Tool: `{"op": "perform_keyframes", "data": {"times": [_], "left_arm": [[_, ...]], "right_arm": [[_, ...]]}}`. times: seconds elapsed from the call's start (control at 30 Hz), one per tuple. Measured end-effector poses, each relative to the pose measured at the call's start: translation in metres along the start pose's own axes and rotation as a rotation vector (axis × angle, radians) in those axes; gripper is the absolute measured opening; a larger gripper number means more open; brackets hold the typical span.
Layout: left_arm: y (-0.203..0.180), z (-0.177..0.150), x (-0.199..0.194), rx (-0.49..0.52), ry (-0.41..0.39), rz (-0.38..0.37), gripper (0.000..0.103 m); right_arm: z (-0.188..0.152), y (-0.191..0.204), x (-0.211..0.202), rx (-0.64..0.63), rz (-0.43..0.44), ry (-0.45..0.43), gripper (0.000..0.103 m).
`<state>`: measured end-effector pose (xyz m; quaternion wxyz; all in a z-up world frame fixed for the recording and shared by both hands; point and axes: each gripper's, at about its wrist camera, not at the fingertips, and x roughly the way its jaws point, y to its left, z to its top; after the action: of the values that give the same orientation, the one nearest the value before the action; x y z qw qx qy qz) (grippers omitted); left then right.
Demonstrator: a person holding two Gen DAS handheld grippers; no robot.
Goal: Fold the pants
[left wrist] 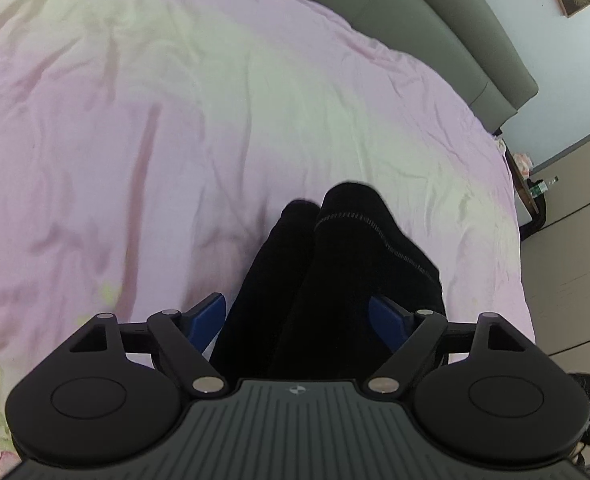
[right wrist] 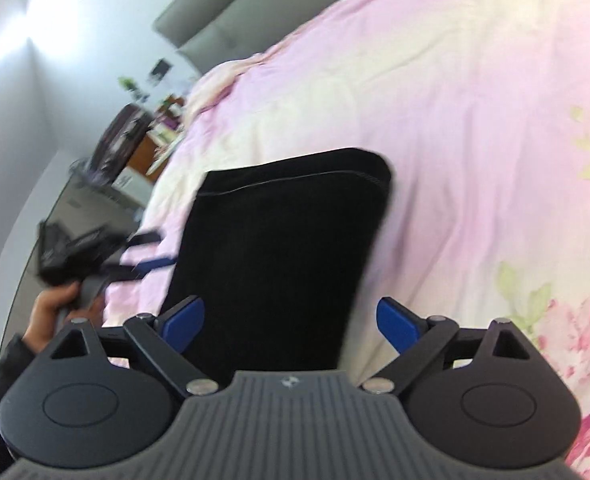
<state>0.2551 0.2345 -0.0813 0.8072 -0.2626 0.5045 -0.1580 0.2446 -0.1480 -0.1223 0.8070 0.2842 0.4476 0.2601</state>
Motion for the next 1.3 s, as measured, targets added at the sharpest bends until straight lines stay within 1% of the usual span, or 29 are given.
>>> {"op": "perform_keyframes", "data": {"times": [0.03,0.1,0.2,0.23,0.3,0.37,0.4,0.5,0.57,0.63,0.77,0.9,1.1,1.17,1.3], "left_arm": [[0.003,-0.003,0.007,-0.004,0.031,0.004,0.095],[0.011,-0.009,0.018,-0.019,0.060,0.001,0.095],[0.025,-0.011,0.028,-0.101,0.063,-0.084,0.095],[0.030,-0.010,0.029,-0.139,0.062,-0.119,0.095],[0.035,-0.008,0.031,-0.170,0.059,-0.163,0.095],[0.038,-0.008,0.034,-0.169,0.077,-0.173,0.097],[0.038,-0.008,0.037,-0.166,0.092,-0.171,0.101],[0.043,-0.010,0.046,-0.169,0.139,-0.167,0.103],[0.045,-0.012,0.052,-0.166,0.167,-0.167,0.103],[0.044,-0.014,0.060,-0.138,0.198,-0.152,0.103],[0.038,-0.022,0.077,-0.101,0.253,-0.174,0.103],[0.041,-0.022,0.088,-0.117,0.268,-0.211,0.103],[0.048,-0.023,0.091,-0.118,0.266,-0.252,0.103],[0.049,-0.023,0.091,-0.117,0.267,-0.260,0.103],[0.048,-0.021,0.094,-0.118,0.257,-0.276,0.103]], "right_arm": [[0.001,-0.006,0.005,0.026,-0.017,0.003,0.090],[0.001,-0.017,0.014,0.083,-0.003,0.033,0.090],[0.000,-0.022,0.021,0.140,0.043,0.063,0.090],[0.000,-0.020,0.023,0.144,0.051,0.066,0.090],[-0.002,-0.019,0.022,0.144,0.069,0.069,0.090],[-0.002,-0.018,0.025,0.145,0.083,0.067,0.090],[-0.001,-0.018,0.028,0.149,0.089,0.064,0.091],[0.001,-0.020,0.037,0.175,0.099,0.068,0.093],[0.002,-0.024,0.042,0.186,0.099,0.085,0.094],[0.002,-0.027,0.054,0.192,0.095,0.108,0.094],[-0.003,-0.032,0.071,0.204,0.103,0.141,0.094],[-0.007,-0.031,0.086,0.185,0.140,0.152,0.094],[-0.007,-0.031,0.103,0.152,0.199,0.133,0.098],[-0.007,-0.034,0.108,0.160,0.225,0.125,0.098],[-0.004,-0.046,0.121,0.221,0.270,0.103,0.098]]}}
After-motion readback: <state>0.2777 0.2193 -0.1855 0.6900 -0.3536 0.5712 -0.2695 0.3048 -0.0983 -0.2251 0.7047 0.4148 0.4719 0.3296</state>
